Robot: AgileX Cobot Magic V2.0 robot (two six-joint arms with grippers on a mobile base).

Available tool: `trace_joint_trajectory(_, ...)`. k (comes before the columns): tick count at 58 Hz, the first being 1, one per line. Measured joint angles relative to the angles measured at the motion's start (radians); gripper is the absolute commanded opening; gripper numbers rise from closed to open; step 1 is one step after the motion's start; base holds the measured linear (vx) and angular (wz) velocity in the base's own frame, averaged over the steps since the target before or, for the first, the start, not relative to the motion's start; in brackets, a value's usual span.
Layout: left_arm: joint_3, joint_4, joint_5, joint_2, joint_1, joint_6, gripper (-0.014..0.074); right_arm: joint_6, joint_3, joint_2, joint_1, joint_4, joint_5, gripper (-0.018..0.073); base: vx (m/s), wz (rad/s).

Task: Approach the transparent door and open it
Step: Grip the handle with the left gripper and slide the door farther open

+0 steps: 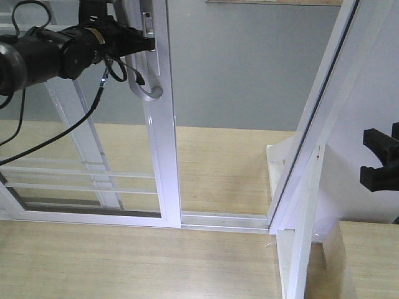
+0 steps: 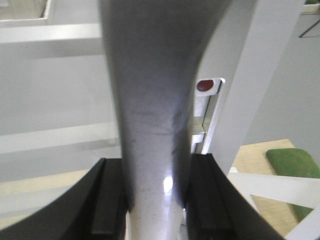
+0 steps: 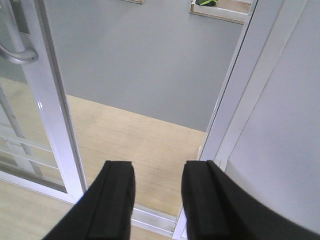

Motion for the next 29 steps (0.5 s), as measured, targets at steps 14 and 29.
trace_joint_trajectory(14, 0.0, 0.002, 0.074, -0.016, 0.056, 0.018, 0.0367, 0.0, 0.0, 0.0, 0.0, 0.0, 0.0, 0.0316, 0.0, 0.0)
trace_joint_trajectory(29, 0.023, 0.02, 0.148, -0.072, 0.113, 0.125, 0.0367, 0.0, 0.0, 0.0, 0.0, 0.0, 0.0, 0.0316, 0.0, 0.0)
